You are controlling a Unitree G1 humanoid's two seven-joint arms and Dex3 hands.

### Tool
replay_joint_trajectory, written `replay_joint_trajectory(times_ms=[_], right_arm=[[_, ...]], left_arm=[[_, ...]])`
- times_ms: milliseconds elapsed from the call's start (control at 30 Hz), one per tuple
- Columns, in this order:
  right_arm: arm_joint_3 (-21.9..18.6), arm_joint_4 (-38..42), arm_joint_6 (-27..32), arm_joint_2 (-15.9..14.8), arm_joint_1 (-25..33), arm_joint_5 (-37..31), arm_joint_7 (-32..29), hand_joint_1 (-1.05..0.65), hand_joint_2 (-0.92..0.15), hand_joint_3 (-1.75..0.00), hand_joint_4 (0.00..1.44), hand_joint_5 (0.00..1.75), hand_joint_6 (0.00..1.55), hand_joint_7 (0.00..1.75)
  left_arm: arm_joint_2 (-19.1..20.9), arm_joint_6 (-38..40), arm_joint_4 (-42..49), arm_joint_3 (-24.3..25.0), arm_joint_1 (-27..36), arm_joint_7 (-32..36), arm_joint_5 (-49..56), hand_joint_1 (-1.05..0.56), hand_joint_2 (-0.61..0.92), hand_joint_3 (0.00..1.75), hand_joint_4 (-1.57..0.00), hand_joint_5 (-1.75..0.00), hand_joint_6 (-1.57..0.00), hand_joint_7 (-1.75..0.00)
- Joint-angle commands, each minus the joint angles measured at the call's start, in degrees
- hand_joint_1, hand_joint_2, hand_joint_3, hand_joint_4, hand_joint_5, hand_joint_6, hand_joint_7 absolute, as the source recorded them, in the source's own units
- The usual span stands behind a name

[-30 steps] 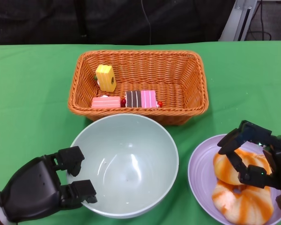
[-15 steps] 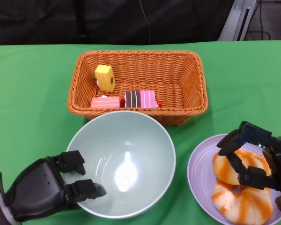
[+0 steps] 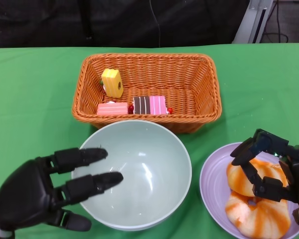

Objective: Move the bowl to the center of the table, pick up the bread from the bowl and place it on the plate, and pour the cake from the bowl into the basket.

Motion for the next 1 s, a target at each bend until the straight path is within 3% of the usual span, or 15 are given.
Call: replay_joint_trajectory(times_ms=[33, 133, 333, 567, 600, 667, 700, 833, 867, 900, 933, 1000], right_arm=[[-0.64, 0.81, -0.48, -0.58, -0.25, 1.33, 0.18, -0.1, -0.63, -0.84, 0.84, 1.19, 0.71, 1.23], [-0.5, 0.89, -0.45, -0.7, -0.27, 1.95, 0.66, -0.11, -0.65, -0.81, 0.84, 1.18, 0.71, 1.22], [-0.2, 0.88, -0.44, -0.53, -0.18, 3.35, 1.57, -0.09, -0.65, -0.82, 0.84, 1.19, 0.71, 1.23], [-0.17, -1.02, 1.99, -0.33, 0.49, 5.91, 3.45, -0.09, -0.65, -0.84, 0.82, 1.21, 0.7, 1.27], [-0.14, -1.49, 2.52, -0.34, 0.62, 6.25, 3.74, -0.1, -0.67, -0.83, 0.81, 1.22, 0.68, 1.29], [-0.15, -2.03, 3.12, -0.26, 0.72, 6.79, 4.23, -0.1, -0.68, -0.82, 0.81, 1.23, 0.66, 1.31], [-0.2, -2.2, 3.29, -0.18, 0.74, 7.0, 4.43, -0.1, -0.68, -0.82, 0.8, 1.23, 0.66, 1.32], [0.05, -4.17, 5.71, 0.23, 1.42, 9.44, 6.11, -0.09, -0.73, -0.74, 0.79, 1.25, 0.65, 1.32], [0.01, -4.7, 6.26, 0.28, 1.56, 9.67, 6.38, -0.09, -0.74, -0.73, 0.79, 1.25, 0.65, 1.32], [-0.04, -5.22, 6.77, 0.27, 1.63, 9.91, 6.69, -0.08, -0.74, -0.72, 0.79, 1.25, 0.65, 1.32], [-0.12, -5.69, 7.16, 0.37, 1.65, 10.11, 6.92, -0.08, -0.75, -0.72, 0.79, 1.25, 0.64, 1.32], [-0.16, -6.37, 7.74, 0.54, 1.52, 10.58, 7.5, -0.07, -0.75, -0.72, 0.79, 1.25, 0.63, 1.33]], left_arm=[[1.15, -3.16, -1.01, 2.54, 1.66, 0.25, -3.28, -0.84, 0.92, 0.47, -0.48, -0.02, -0.39, -0.01], [-0.12, -8.12, -1.2, 5.66, 3.28, -2.56, -9.48, -0.8, 0.92, 0.42, -0.57, -0.05, -0.46, -0.03], [-4.71, -16.05, 1.64, 11.98, 5.2, -14.94, -24.79, -0.45, 0.92, 0.22, -0.76, -0.1, -0.64, -0.06], [-13.92, -18.42, 4.58, 19.56, 6.53, -31.75, -45.06, -0.23, 0.92, 0.21, -0.97, -0.21, -0.89, -0.13], [-15.25, -18.11, 4.67, 20.44, 6.67, -34.35, -48.06, -0.21, 0.92, 0.23, -1.0, -0.26, -0.94, -0.13], [-17.03, -16.93, 4.09, 21.94, 7.34, -39.89, -53.15, -0.2, 0.92, 0.24, -0.91, -0.49, -1.0, -0.08], [-17.76, -16.31, 3.64, 22.68, 7.72, -42.62, -55.34, -0.19, 0.92, 0.25, -0.84, -0.7, -1.05, -0.08], [-20.92, -13.36, 1.51, 25.66, 8.91, -52.78, -64.08, -0.12, 0.92, 0.3, -0.76, -1.03, -1.16, -0.15], [-21.68, -12.87, 1.4, 26.66, 9.0, -54.74, -65.47, -0.11, 0.92, 0.32, -0.74, -1.11, -1.14, -0.25], [-22.59, -12.19, 1.33, 27.73, 9.03, -56.56, -66.85, -0.08, 0.92, 0.36, -0.74, -1.19, -1.01, -0.59], [-23.61, -11.49, 1.3, 28.76, 9.04, -58.31, -68.35, -0.07, 0.92, 0.38, -0.74, -1.24, -0.94, -0.8], [-26.0, -9.49, 0.82, 30.45, 9.19, -62.23, -72.34, -0.05, 0.92, 0.43, -0.77, -1.34, -0.86, -1.07]])
